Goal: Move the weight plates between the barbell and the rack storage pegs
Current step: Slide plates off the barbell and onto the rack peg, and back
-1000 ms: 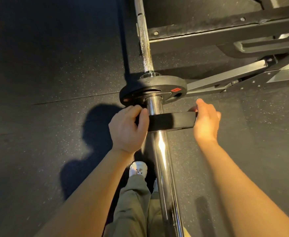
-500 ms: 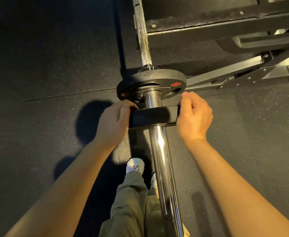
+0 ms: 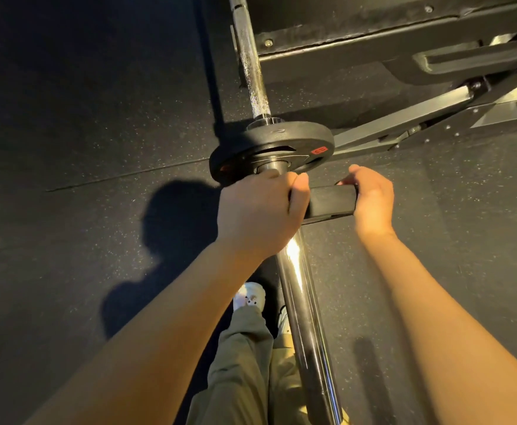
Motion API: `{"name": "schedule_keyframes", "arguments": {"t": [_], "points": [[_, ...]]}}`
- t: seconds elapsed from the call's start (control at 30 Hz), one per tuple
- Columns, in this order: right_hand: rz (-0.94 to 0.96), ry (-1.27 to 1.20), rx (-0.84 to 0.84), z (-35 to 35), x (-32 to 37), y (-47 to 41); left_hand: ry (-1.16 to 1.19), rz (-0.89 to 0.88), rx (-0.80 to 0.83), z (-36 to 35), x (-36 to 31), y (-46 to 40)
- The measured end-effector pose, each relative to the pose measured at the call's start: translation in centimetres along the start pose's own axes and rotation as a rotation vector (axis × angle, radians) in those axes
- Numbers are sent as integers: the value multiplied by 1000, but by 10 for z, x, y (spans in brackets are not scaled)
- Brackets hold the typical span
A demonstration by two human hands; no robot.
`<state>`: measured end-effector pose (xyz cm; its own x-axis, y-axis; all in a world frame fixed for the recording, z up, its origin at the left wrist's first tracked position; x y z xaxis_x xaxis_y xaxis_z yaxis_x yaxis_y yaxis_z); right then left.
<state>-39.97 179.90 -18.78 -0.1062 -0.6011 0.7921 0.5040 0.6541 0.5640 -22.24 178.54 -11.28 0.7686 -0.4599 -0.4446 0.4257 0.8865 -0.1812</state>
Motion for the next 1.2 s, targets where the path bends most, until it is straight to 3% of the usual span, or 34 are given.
{"name": "schedule_keyframes", "arguments": {"t": [0.07,0.23,0.33,0.47,0.63,0.7,0.8,0.97,1.07,1.13,1.2], "points": [[-41,-2,2,3,-2,-5,-64,-8,-39,-1,-8,-2],[-108,-92,-4,9,-12,-8,-198,-33,71,-11,-19,-8],[-80,-65,-18,7,-8,-2,-46,-82,-36,-2,-18,-5],[242,181,-27,-7,15,30,224,-55,-163,6,19,19],[787,630,-311,-41,49,97,375,197,-81,-7,76,69],[866,675,-329,-55,52,111,364,310,-68,-11,89,84],[928,744,-353,-67,50,125,449,458,-175,-3,91,90],[915,857,-286,-71,48,129,574,461,-200,5,48,44],[889,816,-85,-62,49,123,513,435,-200,2,46,38],[798,655,-11,-37,60,108,589,431,-186,-2,52,44],[567,524,-81,-9,68,73,716,468,-149,-7,60,49]]}}
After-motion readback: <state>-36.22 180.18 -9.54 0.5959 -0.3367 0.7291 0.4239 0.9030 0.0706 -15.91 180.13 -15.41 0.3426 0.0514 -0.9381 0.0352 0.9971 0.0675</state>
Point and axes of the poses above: each hand's wrist, its own y-axis away from the middle knuckle, its own z-axis out of the back of the hand, x = y × z, the point moved 7 cm from there along -y, towards the middle knuckle, and after that the axes turned 9 degrees about -z, right-handed, at the moved point
